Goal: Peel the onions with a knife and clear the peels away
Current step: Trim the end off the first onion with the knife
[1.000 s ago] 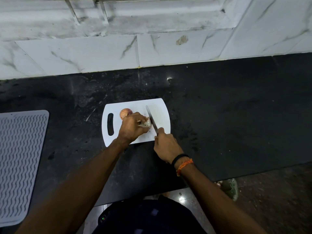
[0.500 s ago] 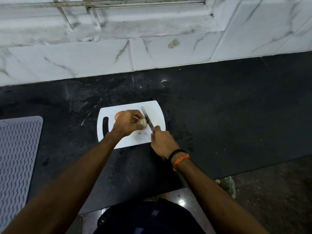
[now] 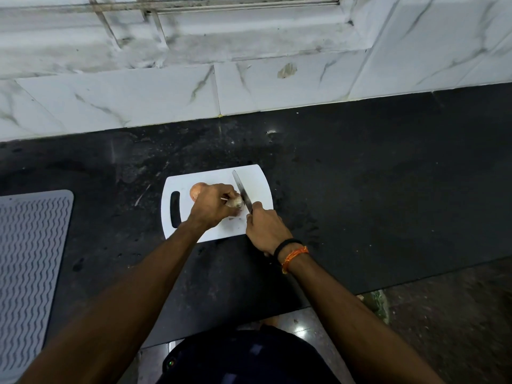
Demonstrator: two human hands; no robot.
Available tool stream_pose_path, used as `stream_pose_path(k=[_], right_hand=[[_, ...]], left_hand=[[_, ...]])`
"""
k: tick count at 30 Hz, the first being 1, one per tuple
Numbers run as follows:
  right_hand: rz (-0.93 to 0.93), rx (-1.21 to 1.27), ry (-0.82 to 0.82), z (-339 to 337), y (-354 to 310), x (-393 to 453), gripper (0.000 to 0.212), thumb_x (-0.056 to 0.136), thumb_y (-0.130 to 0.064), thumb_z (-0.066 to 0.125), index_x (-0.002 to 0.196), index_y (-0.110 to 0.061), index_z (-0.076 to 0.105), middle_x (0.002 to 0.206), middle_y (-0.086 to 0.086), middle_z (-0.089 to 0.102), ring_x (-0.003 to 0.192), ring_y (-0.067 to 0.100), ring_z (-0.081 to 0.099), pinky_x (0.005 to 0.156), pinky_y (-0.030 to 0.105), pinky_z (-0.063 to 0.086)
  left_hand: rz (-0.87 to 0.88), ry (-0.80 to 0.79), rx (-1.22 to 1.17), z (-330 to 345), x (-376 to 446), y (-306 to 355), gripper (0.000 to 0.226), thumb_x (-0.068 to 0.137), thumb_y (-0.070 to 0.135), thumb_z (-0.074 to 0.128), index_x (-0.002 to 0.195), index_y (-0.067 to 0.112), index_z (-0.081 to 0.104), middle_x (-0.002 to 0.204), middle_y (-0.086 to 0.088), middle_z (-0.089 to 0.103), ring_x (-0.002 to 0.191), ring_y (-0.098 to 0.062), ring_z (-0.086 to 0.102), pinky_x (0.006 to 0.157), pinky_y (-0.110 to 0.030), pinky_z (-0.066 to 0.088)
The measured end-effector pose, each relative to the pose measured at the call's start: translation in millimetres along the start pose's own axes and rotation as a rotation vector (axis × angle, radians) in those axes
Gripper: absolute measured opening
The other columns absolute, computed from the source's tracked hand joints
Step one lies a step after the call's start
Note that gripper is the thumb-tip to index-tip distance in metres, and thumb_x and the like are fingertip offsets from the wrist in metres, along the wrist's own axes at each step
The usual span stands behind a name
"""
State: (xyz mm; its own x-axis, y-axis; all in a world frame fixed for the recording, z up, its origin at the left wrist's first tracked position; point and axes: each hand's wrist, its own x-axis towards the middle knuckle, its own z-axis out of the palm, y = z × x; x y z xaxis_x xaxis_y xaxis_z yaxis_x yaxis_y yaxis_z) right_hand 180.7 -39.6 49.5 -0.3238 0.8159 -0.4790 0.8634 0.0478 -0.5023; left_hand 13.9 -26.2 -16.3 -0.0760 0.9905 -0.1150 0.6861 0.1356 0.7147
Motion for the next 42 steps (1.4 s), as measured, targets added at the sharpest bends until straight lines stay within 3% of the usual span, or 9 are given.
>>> stream_pose_path(k=[3,10,17,22,29,36,42], right_hand=[[-0.011,-0.003,-0.004,-2.1,-4.2,4.7,0.025,0.103,-0.022,0.044,0.123,-0.006,0.046,0.117,0.020,0.062,0.099,0.037,0.064,0.071,0.035,0.044],[-0.006,-0.027,-0.011,3.1,-0.4,-11.4,0.029,0.103,-0.019,0.044,0.128,-0.005,0.043,0.126,0.021,0.058,0.113,0.039,0.058,0.089,0.040,0.046],[0.016,0.014,0.004,11.2,-1.3,-9.5,0.028,0.102,-0.017,0.045,0.127,-0.005,0.042,0.123,0.023,0.059,0.111,0.041,0.058,0.090,0.043,0.047],[0.017,0.002,0.028,20.0,1.1,-19.0,0.028,0.099,-0.011,0.046,0.127,-0.005,0.041,0.120,0.024,0.060,0.111,0.043,0.059,0.092,0.045,0.047],[-0.010,-0.035,0.052,26.8,10.8,-24.7,0.029,0.099,-0.011,0.045,0.127,-0.005,0.041,0.114,0.023,0.062,0.105,0.043,0.061,0.087,0.045,0.049],[-0.005,0.000,0.029,24.4,5.3,-4.4,0.031,0.097,-0.007,0.046,0.128,-0.005,0.040,0.119,0.024,0.060,0.109,0.042,0.059,0.090,0.043,0.048],[0.044,-0.047,0.059,63.2,34.5,-27.4,0.031,0.101,-0.014,0.041,0.130,-0.009,0.036,0.108,0.021,0.064,0.099,0.043,0.063,0.079,0.045,0.049]], left_hand=[[0.054,0.006,0.028,0.9,-2.7,0.0,0.020,0.076,0.010,0.087,0.093,0.007,0.077,0.097,-0.009,0.076,0.086,-0.024,0.069,0.082,-0.042,0.060],[0.074,0.055,0.028,5.4,-4.8,3.8,0.022,0.078,0.013,0.086,0.095,0.002,0.077,0.100,-0.014,0.076,0.089,-0.029,0.071,0.081,-0.041,0.059],[0.040,0.089,-0.030,12.3,-6.2,1.0,0.021,0.080,0.013,0.084,0.097,0.003,0.077,0.102,-0.012,0.075,0.092,-0.028,0.071,0.082,-0.032,0.056],[0.053,0.110,-0.049,13.9,-8.9,-1.9,0.026,0.076,0.013,0.087,0.097,0.001,0.076,0.101,-0.013,0.075,0.090,-0.028,0.071,0.082,-0.034,0.057],[0.037,0.109,-0.058,13.7,-7.6,-1.1,0.025,0.077,0.011,0.086,0.097,-0.001,0.076,0.101,-0.014,0.075,0.090,-0.027,0.070,0.078,-0.017,0.047],[0.012,0.128,-0.052,17.3,-8.9,-1.1,0.030,0.077,0.013,0.086,0.101,-0.001,0.076,0.104,-0.014,0.075,0.093,-0.030,0.071,0.083,-0.029,0.055],[-0.048,0.130,-0.070,17.9,-8.0,-2.4,0.035,0.074,0.015,0.088,0.101,-0.001,0.073,0.103,-0.011,0.073,0.090,-0.025,0.069,0.082,-0.030,0.056]])
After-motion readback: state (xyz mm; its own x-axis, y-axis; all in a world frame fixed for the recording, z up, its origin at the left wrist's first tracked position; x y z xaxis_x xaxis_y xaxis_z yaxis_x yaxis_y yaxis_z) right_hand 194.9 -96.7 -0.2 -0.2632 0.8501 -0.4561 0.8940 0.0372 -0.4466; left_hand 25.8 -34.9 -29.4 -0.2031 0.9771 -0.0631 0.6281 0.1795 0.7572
